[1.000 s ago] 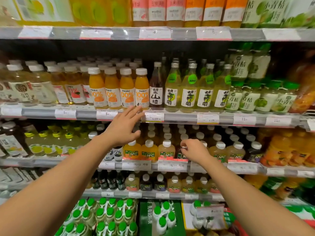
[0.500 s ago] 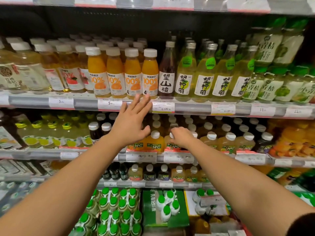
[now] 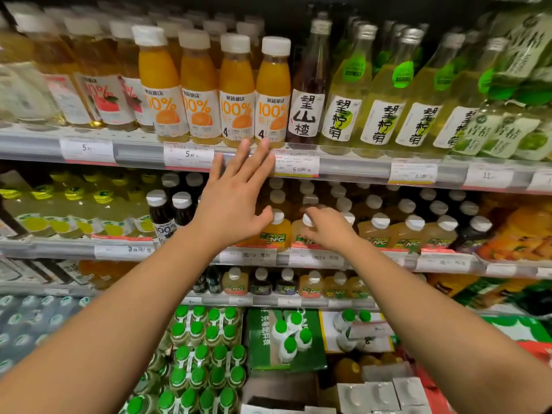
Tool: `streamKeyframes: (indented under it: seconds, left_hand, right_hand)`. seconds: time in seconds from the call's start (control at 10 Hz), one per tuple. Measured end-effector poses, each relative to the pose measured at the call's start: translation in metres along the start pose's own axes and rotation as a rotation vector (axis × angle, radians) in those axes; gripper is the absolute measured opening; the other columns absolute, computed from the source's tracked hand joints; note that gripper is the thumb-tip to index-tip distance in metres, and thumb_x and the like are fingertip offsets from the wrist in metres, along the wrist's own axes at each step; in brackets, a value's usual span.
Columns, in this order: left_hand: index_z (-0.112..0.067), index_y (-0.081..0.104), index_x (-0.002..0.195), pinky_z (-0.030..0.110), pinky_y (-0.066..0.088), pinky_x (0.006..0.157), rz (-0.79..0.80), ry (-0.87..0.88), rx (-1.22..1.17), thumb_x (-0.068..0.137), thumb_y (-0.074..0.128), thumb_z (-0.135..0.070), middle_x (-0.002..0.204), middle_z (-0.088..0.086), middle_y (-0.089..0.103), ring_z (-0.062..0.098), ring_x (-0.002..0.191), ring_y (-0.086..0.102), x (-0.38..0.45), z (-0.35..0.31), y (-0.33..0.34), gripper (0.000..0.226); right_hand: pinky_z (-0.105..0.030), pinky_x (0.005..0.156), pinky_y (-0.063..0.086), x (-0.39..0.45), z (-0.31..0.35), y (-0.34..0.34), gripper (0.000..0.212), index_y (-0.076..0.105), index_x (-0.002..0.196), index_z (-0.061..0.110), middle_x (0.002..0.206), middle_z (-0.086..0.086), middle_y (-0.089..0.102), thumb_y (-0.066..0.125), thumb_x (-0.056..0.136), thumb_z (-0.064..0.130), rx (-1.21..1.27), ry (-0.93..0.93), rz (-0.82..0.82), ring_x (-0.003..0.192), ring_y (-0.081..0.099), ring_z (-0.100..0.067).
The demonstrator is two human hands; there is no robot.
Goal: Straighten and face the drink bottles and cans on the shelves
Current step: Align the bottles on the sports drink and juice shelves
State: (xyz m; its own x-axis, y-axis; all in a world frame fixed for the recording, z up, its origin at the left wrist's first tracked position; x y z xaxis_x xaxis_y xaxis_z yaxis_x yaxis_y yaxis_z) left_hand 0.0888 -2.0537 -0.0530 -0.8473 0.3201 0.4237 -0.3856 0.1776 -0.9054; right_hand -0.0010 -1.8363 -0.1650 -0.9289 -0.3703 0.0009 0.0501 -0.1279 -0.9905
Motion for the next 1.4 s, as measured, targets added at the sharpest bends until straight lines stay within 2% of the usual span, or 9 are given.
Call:
streamKeyframes:
  seconds: [0.2,0.3,0.5,0.6,0.9,1.1,1.2,1.3,1.4]
  left_hand:
    - [-0.01,0.054,0.141,0.052,0.032,0.113,-0.233,0.081,-0.112,0.087,0.056,-0.029,0.16,0.011,0.036,0.034,0.148,0.032,-0.025,-0.017,-0.001,0.057]
    - [-0.007,0.07,0.114,0.048,0.045,0.094,-0.29,0.198,-0.193,0.084,0.059,-0.015,0.132,0.012,0.062,0.035,0.117,0.056,-0.063,-0.028,0.038,0.033]
    - [-0.024,0.065,0.107,0.038,0.058,0.074,0.25,0.062,-0.263,0.082,0.051,-0.027,0.107,-0.005,0.064,0.021,0.096,0.063,-0.124,-0.023,0.165,0.028]
    - [-0.026,0.065,0.122,0.037,0.058,0.087,0.506,-0.118,-0.285,0.083,0.06,-0.02,0.121,-0.005,0.065,0.022,0.11,0.065,-0.134,-0.009,0.22,0.039]
    - [-0.02,0.049,0.146,0.038,0.051,0.097,0.741,-0.519,-0.386,0.093,0.059,-0.015,0.136,0.011,0.061,0.03,0.117,0.063,-0.134,-0.001,0.313,0.054]
    - [-0.016,0.051,0.141,0.039,0.052,0.091,0.709,-0.52,-0.336,0.092,0.061,-0.014,0.135,0.013,0.061,0.033,0.114,0.065,-0.122,0.011,0.333,0.049]
    - [-0.01,0.058,0.115,0.043,0.053,0.084,0.711,-0.526,-0.258,0.091,0.06,-0.017,0.114,0.019,0.067,0.039,0.106,0.064,-0.107,0.016,0.346,0.025]
    - [-0.012,0.062,0.107,0.044,0.055,0.082,0.754,-0.542,-0.224,0.092,0.058,-0.017,0.109,0.016,0.067,0.038,0.104,0.063,-0.093,0.013,0.363,0.016]
    - [-0.018,0.063,0.105,0.039,0.053,0.086,0.754,-0.538,-0.193,0.096,0.053,-0.016,0.111,0.009,0.066,0.031,0.108,0.062,-0.084,0.01,0.384,0.013]
  right_hand:
    - [-0.033,0.076,0.049,-0.073,0.014,0.031,0.016,0.067,0.106,0.011,0.104,-0.003,0.065,0.064,0.091,0.014,0.127,-0.189,-0.51,0.097,0.056,-0.022]
    - [-0.036,0.072,0.049,-0.074,0.018,0.076,0.015,0.066,0.104,0.021,0.099,0.003,0.066,0.053,0.096,0.025,0.162,-0.101,-0.148,0.095,0.061,-0.02]
    - [-0.037,0.088,0.051,-0.048,0.005,0.171,0.029,0.066,0.119,0.012,0.113,-0.01,0.068,0.056,0.096,0.026,0.213,0.05,0.238,0.108,0.064,-0.03]
    - [-0.039,0.092,0.05,-0.021,-0.001,0.199,0.034,0.063,0.12,0.01,0.118,-0.013,0.066,0.05,0.102,0.035,0.119,0.135,0.376,0.112,0.062,-0.03]
    - [-0.029,0.111,0.032,0.019,-0.005,0.235,0.043,0.051,0.145,0.016,0.152,-0.008,0.048,0.04,0.109,0.037,-0.042,-0.138,0.447,0.141,0.042,-0.026]
    - [-0.024,0.099,0.038,0.031,-0.001,0.261,0.016,0.047,0.096,0.016,0.101,0.001,0.046,0.049,0.106,0.029,0.086,-0.024,0.331,0.113,0.043,-0.017]
    - [-0.015,0.087,0.044,0.03,0.003,0.242,0.021,0.049,0.1,0.013,0.105,0.006,0.047,0.033,0.112,0.02,0.282,0.135,0.29,0.111,0.045,-0.023]
    - [-0.026,0.111,0.026,0.037,-0.009,0.255,0.038,0.036,0.146,0.018,0.145,0.002,0.036,0.035,0.111,0.034,0.14,0.009,0.316,0.131,0.035,-0.02]
    - [-0.034,0.112,0.031,0.032,-0.014,0.28,0.033,0.042,0.14,0.016,0.149,-0.008,0.042,0.04,0.109,0.027,0.013,-0.057,0.359,0.133,0.04,-0.025]
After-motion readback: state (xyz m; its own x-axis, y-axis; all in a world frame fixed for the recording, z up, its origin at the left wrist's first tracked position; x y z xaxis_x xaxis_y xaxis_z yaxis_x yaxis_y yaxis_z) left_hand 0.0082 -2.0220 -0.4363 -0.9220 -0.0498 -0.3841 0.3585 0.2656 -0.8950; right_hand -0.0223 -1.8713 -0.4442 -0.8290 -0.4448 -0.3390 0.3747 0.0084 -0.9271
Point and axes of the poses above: each hand's wrist, its own x-axis towards the middle knuckle, its own y-axis out of the palm, z = x × y, the point moved 4 cm from there along x, towards the middle knuckle
